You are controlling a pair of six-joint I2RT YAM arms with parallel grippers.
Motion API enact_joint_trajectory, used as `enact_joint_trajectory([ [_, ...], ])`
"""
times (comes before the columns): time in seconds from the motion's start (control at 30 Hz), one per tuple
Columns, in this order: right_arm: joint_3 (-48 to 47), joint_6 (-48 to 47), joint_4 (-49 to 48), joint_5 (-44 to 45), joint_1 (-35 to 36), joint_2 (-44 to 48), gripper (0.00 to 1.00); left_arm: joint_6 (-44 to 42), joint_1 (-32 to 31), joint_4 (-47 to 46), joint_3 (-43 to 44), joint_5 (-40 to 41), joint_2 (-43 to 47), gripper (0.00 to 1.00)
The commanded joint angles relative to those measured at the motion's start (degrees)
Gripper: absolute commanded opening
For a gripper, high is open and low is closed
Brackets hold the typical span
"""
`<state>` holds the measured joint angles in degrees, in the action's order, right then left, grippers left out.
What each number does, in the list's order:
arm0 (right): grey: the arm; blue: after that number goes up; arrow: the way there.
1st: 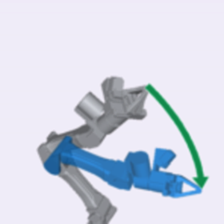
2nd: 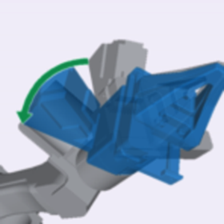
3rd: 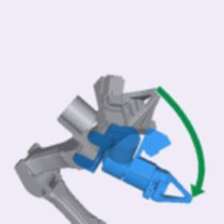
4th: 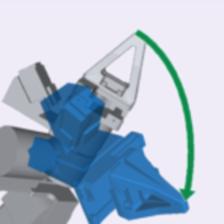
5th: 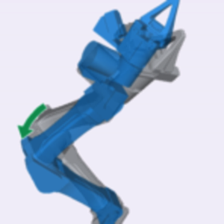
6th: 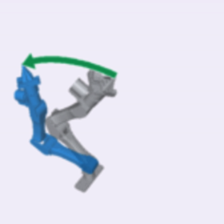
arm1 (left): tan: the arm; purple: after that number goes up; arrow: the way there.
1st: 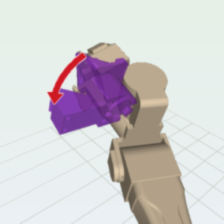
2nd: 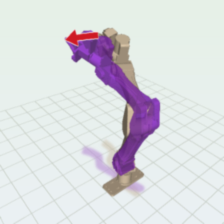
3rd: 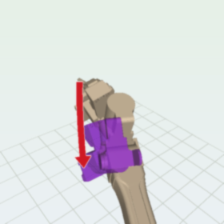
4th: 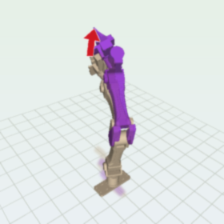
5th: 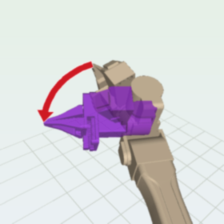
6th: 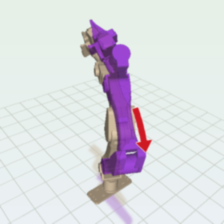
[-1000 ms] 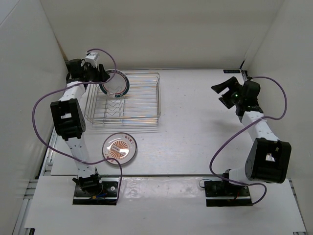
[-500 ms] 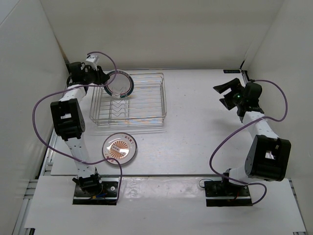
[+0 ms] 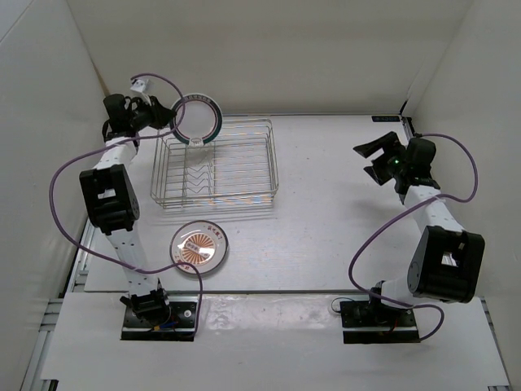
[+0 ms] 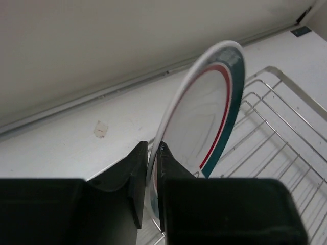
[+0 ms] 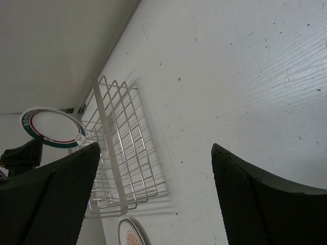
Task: Unload the plates from the dish rack
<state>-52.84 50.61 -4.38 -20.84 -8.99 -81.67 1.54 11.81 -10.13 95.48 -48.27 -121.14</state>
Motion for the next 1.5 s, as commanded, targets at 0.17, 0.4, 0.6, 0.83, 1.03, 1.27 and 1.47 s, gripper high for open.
enact_joint_trajectory([
  [0.17,-2.18,-4.11,4.03,-2.45,0.12,6.16,0.9,12.42,1.19,-10.25,7.97,3.71,8.02,0.0],
  [0.4,2.21,-4.73,16.39,-0.96,0.21,13.37,0.9,29.82,1.29,-14.57,-2.03,0.29,18.03,0.0],
  [0.6,7.66,-5.43,20.9,-1.13,0.21,23.63,0.9,35.46,-5.65,-5.79,-21.63,-6.49,36.9,0.0],
  [0.83,14.34,-6.84,26.17,-1.84,0.03,33.76,0.9,38.45,-21.46,-2.27,-46.24,-11.06,52.23,0.0],
  [1.03,15.49,-8.68,32.15,-2.18,0.12,39.91,0.9,32.74,-38.96,8.1,-55.57,1.13,57.24,0.0],
  [1.27,12.77,-8.25,37.25,-4.29,0.29,41.5,0.9,30.9,-50.3,12.57,-61.39,20.39,53.74,0.0],
  [1.47,7.77,-5.61,37.34,-6.67,0.38,40.11,0.9,29.06,-53.29,15.14,-56.64,27.52,43.13,0.0],
])
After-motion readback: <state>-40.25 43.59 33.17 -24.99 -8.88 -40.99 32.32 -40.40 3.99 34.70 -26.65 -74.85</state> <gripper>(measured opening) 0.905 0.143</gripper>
